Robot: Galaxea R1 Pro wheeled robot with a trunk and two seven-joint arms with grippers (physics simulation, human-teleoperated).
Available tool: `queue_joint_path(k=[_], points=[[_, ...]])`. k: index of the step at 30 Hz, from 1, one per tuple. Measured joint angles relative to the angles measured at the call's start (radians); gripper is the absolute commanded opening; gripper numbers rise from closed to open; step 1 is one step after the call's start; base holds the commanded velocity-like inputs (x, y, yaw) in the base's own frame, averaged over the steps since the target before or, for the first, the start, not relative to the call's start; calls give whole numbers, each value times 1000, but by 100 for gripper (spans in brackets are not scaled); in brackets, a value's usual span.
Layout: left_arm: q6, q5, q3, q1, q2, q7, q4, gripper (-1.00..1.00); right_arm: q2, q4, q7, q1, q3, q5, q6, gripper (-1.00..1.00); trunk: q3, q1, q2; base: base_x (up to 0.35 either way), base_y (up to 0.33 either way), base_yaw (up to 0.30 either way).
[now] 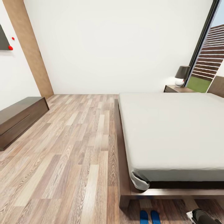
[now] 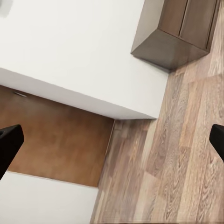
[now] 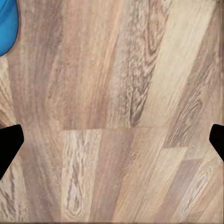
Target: In the bedroom, move the book from the bed onto either nightstand, and place the two sandals side by side next to the bed.
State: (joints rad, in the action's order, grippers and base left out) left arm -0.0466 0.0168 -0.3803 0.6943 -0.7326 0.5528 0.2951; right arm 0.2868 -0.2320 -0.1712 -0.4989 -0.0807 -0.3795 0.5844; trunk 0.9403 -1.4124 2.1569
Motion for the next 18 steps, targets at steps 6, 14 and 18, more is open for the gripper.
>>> queue_joint_path(k=[6,14,18], points=[[5,-1,0,0,0,-38,-24,100,0,1,0,0,0,-16,-1,100,-19,23,-42,0,0,0],[19,-1,-1,0,0,-92,-40,100,0,2,0,0,0,-23,-1,100,-44,54,-98,0,0,0],[30,-2,-1,0,0,-138,-61,100,1,9,0,2,0,-24,-2,100,-56,69,-126,0,0,0]])
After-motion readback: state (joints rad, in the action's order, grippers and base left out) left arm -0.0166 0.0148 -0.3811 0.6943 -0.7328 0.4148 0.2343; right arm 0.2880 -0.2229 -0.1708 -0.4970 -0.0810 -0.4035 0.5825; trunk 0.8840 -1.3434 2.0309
